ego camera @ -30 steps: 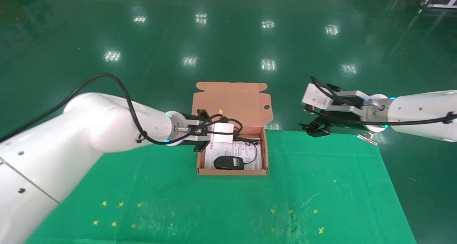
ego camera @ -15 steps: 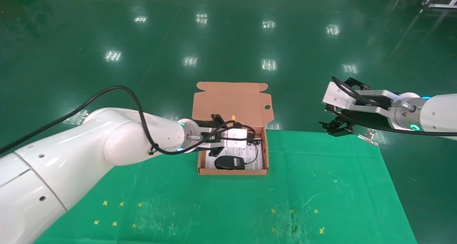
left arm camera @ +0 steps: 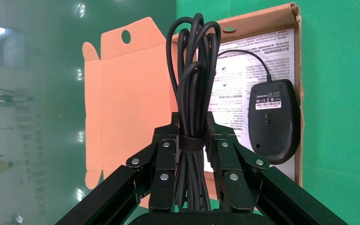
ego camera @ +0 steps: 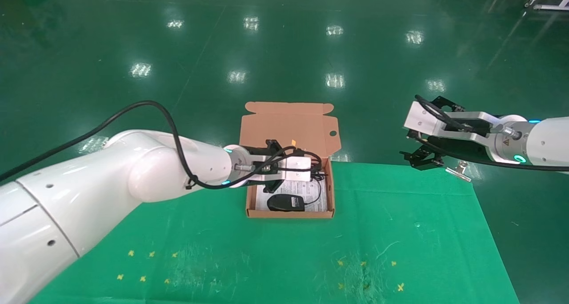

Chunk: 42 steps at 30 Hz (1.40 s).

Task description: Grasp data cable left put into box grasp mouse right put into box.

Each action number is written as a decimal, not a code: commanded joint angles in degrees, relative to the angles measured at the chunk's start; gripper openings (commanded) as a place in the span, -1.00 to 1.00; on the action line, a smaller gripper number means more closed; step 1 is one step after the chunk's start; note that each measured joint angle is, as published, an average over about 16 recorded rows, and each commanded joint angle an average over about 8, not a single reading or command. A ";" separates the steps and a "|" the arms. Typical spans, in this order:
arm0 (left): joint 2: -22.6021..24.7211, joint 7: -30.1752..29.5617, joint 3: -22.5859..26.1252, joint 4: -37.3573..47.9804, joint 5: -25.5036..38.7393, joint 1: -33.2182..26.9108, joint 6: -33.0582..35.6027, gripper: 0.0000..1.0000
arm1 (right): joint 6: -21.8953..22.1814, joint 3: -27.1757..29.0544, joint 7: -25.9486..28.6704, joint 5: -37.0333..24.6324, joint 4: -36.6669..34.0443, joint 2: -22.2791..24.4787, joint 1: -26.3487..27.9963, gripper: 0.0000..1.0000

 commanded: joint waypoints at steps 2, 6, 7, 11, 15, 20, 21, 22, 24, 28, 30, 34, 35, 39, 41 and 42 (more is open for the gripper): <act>0.00 0.00 -0.20 0.00 0.22 0.02 0.07 1.00 | 0.00 0.00 -0.06 0.06 -0.13 -0.07 0.01 1.00; -0.96 -0.04 -0.38 -0.91 0.18 0.00 0.31 1.00 | 0.01 0.00 -0.12 0.15 -0.24 -0.13 0.02 1.00; -1.41 -0.16 -0.41 -1.30 0.16 -0.18 0.50 1.00 | 0.01 0.00 -0.13 0.16 -0.25 -0.14 0.02 1.00; -3.84 -1.24 -0.74 -3.38 0.30 -2.12 1.60 1.00 | 0.17 0.14 -0.19 0.08 -0.12 -0.22 0.33 1.00; -6.75 -3.32 -1.98 -5.73 1.65 -6.28 2.10 1.00 | 1.04 0.75 -0.72 -0.27 0.34 -0.33 1.64 1.00; -9.59 -5.33 -3.66 -7.83 4.59 -11.64 1.22 1.00 | 2.15 1.28 -4.30 -0.34 2.06 0.02 3.74 1.00; -9.88 -5.46 -3.80 -8.02 5.07 -12.26 1.10 1.00 | 2.22 1.26 -5.09 -0.30 2.39 0.11 3.99 1.00; -10.10 -5.61 -3.91 -8.14 5.49 -12.78 1.04 1.00 | 2.08 1.16 -5.98 -0.27 2.67 0.17 4.26 1.00; -10.42 -6.12 -4.17 -8.25 5.95 -13.67 1.13 1.00 | 1.42 0.77 -7.84 -0.41 3.02 0.20 4.93 1.00; -11.03 -6.45 -5.06 -8.65 5.24 -13.85 1.93 1.00 | 0.39 0.55 -9.60 -0.40 3.17 0.22 5.44 1.00; -11.70 -6.34 -6.14 -9.07 3.98 -13.32 2.87 1.00 | -0.44 1.00 -10.32 0.43 3.27 0.33 5.16 1.00; -13.62 -5.30 -9.42 -10.20 -0.35 -10.51 5.71 1.00 | -2.69 3.38 -10.88 4.24 3.47 0.82 3.03 1.00; -14.18 -5.00 -10.37 -10.53 -1.61 -9.69 6.53 1.00 | -3.39 4.13 -11.08 5.44 3.53 0.98 2.36 1.00; -16.38 -3.80 -14.12 -11.82 -6.56 -6.48 9.77 1.00 | -6.16 7.08 -11.89 10.15 3.79 1.58 -0.28 1.00; -17.51 -3.20 -16.03 -12.49 -9.09 -4.84 11.43 1.00 | -7.58 8.59 -12.30 12.56 3.92 1.89 -1.63 1.00; -18.06 -2.89 -16.98 -12.81 -10.34 -4.03 12.25 1.00 | -8.28 9.34 -12.50 13.76 3.98 2.04 -2.29 1.00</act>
